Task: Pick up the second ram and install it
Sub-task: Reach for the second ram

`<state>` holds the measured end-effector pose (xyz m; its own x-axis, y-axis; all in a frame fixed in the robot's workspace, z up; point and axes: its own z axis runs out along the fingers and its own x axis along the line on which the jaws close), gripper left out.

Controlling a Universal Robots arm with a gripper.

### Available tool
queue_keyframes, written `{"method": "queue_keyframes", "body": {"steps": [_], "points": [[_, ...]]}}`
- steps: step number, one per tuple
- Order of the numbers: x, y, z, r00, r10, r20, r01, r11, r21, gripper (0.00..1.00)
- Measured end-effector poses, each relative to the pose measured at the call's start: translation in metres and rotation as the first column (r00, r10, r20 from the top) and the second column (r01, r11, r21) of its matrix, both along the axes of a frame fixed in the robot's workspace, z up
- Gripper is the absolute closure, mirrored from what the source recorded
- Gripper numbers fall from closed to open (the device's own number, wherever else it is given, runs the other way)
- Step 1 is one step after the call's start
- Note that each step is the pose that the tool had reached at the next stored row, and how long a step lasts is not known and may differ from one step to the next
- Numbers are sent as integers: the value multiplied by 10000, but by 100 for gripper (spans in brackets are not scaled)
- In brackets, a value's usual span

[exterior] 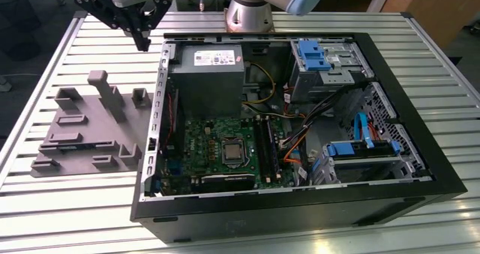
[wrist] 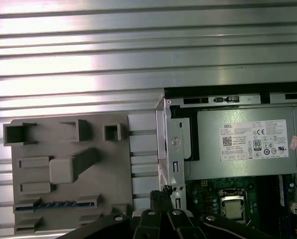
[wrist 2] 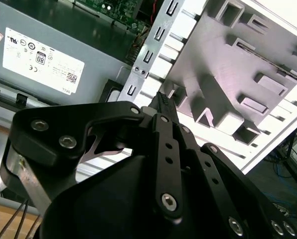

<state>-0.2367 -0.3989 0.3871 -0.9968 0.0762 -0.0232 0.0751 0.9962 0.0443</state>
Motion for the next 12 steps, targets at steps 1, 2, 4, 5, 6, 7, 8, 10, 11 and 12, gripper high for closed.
{"method": "queue_keyframes", "body": {"steps": [1,2,4,5,6,7,8,10,11,12], "points": [[-15,0,0,10000,-1,0,1,10000,0,89],[-28,0,0,10000,0,0,0,10000,0,89],[-52,0,0,10000,-1,0,1,10000,0,89],[-64,0,0,10000,-2,0,2,10000,0,89],[-74,0,0,10000,-1,0,1,10000,0,89],[-85,0,0,10000,-1,0,1,10000,0,89],[-96,0,0,10000,-1,0,1,10000,0,89],[-113,0,0,10000,-1,0,1,10000,1,89],[-121,0,0,10000,-1,0,1,10000,0,89],[-128,0,0,10000,-1,0,1,10000,0,89]]}}
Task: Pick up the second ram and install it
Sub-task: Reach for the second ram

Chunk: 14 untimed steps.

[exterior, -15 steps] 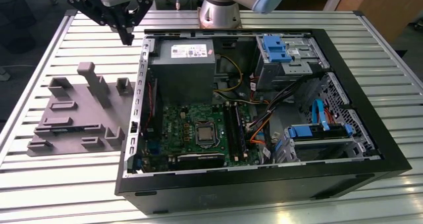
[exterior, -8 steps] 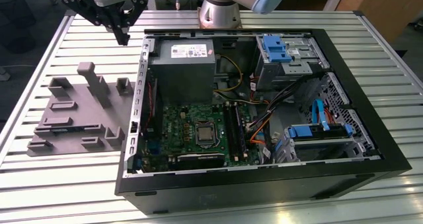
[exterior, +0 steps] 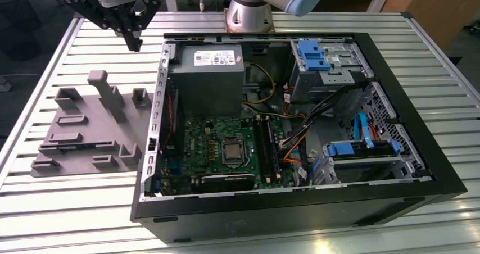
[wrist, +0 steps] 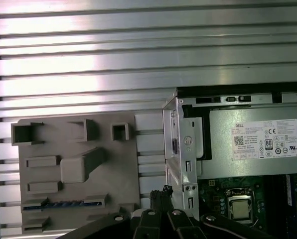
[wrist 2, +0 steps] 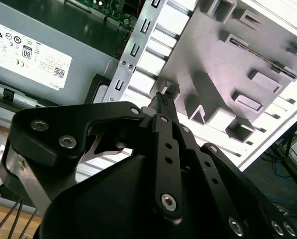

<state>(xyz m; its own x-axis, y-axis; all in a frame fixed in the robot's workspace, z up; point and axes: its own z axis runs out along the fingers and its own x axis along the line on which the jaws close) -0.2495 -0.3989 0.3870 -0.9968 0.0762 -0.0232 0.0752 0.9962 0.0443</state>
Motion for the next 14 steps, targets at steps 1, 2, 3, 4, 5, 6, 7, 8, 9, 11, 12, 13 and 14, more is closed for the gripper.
{"method": "queue_keyframes", "body": {"steps": [1,2,3,4,5,6,7,8,9,11,12,13,14], "points": [[-7,0,0,10000,0,-1,0,10000,0,89],[-14,0,0,10000,0,0,0,10000,-1,89],[-20,0,0,10000,0,0,0,10000,0,89],[-26,0,0,10000,0,-1,0,10000,-1,89],[-32,0,0,10000,0,-1,0,10000,0,89],[-39,0,0,10000,0,-1,0,10000,0,89],[-45,0,0,10000,0,-1,0,10000,0,89],[-49,0,0,10000,0,0,0,10000,0,89],[-52,0,0,10000,0,0,0,10000,0,89],[-57,0,1,10000,1,-1,-1,10000,-1,89],[-60,0,0,10000,0,-1,0,10000,-1,89],[-61,0,0,10000,0,0,0,10000,0,89],[-63,0,0,10000,1,0,-1,10000,0,89]]}}
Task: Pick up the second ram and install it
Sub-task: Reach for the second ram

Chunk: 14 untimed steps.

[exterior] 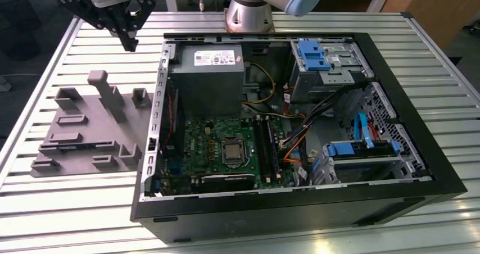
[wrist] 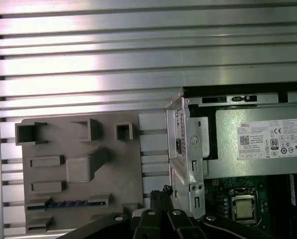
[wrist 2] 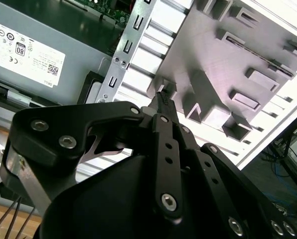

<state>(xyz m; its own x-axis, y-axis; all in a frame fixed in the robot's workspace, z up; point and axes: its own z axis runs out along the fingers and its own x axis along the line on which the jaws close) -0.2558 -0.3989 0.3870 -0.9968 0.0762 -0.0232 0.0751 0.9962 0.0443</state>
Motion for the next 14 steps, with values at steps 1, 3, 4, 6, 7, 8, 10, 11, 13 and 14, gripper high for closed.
{"method": "queue_keyframes", "body": {"steps": [1,3,4,6,7,8,10,11,13,14], "points": [[-3,0,0,10000,0,0,0,10000,0,89],[-12,0,0,10000,-1,0,1,10000,0,89],[-18,0,0,10000,-1,0,1,10000,0,89],[-29,0,0,10000,-1,0,1,10000,-1,89],[-31,0,0,10000,0,0,0,10000,0,89],[-33,0,0,10000,1,0,-1,10000,0,89],[-36,0,0,10000,0,0,0,10000,0,89],[-36,0,0,10000,0,-1,0,10000,-1,89],[-37,0,0,10000,-1,-1,1,10000,-1,89],[-37,0,0,10000,0,0,0,10000,0,89]]}}
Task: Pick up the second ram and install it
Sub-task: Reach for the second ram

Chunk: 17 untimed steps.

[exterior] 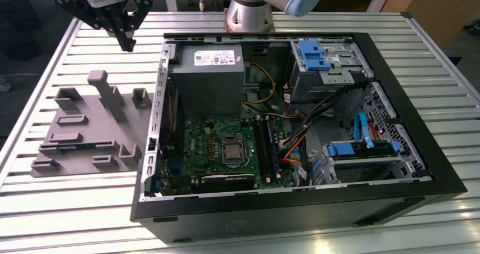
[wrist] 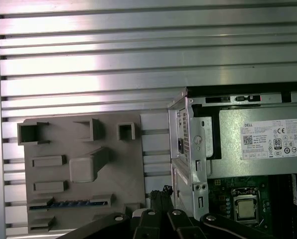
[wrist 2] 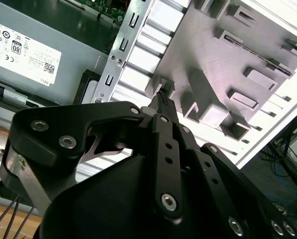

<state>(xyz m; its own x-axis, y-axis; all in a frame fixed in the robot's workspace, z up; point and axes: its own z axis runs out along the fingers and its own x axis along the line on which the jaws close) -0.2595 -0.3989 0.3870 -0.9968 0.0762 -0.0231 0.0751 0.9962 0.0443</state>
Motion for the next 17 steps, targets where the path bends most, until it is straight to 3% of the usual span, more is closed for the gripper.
{"method": "queue_keyframes", "body": {"steps": [8,17], "points": [[-23,0,0,10000,-1,0,1,10000,0,89],[-246,0,-1,10000,0,1,0,10000,0,89]]}}
